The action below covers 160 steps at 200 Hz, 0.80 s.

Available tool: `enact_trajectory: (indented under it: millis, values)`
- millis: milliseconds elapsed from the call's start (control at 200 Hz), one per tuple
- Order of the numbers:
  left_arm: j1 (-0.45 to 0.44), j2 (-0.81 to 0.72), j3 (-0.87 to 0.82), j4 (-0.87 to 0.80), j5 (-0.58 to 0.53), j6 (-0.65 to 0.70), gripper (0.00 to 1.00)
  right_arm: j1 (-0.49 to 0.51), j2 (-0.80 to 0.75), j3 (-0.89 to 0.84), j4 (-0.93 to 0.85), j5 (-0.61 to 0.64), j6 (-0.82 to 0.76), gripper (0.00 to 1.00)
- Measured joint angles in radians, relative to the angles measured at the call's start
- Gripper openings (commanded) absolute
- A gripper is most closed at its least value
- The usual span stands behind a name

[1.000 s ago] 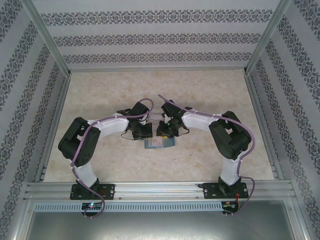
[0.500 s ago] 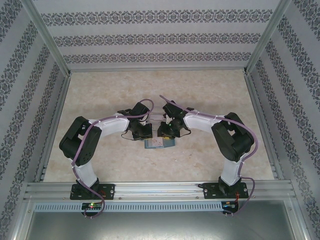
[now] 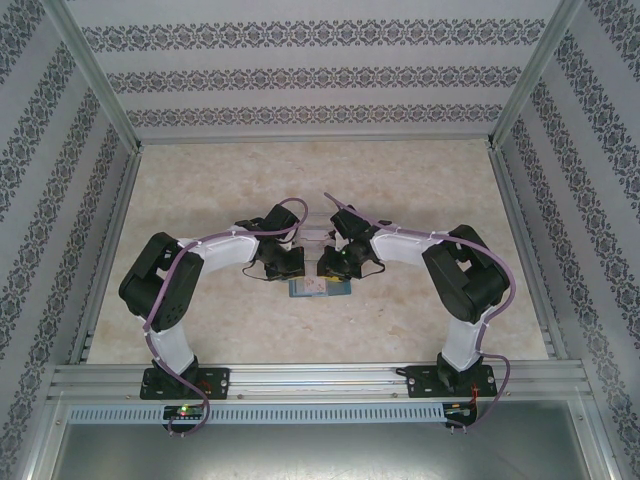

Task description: Take the credit cards out of the card holder

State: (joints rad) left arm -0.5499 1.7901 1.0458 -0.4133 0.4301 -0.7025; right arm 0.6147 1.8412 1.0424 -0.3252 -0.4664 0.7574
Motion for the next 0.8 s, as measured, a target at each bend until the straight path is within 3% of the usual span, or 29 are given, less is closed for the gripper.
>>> enact_trajectory:
  millis: [310,799]
  values:
    - [0.000,0.003,0.006,-0.007,0.000,0.000,0.02,0.000,-0.022,-0.005,0.015,-0.018,0.004,0.22]
    - [-0.001,0.008,0.015,-0.018,0.000,0.004,0.02,0.000,-0.024,-0.005,0.002,-0.011,-0.001,0.08]
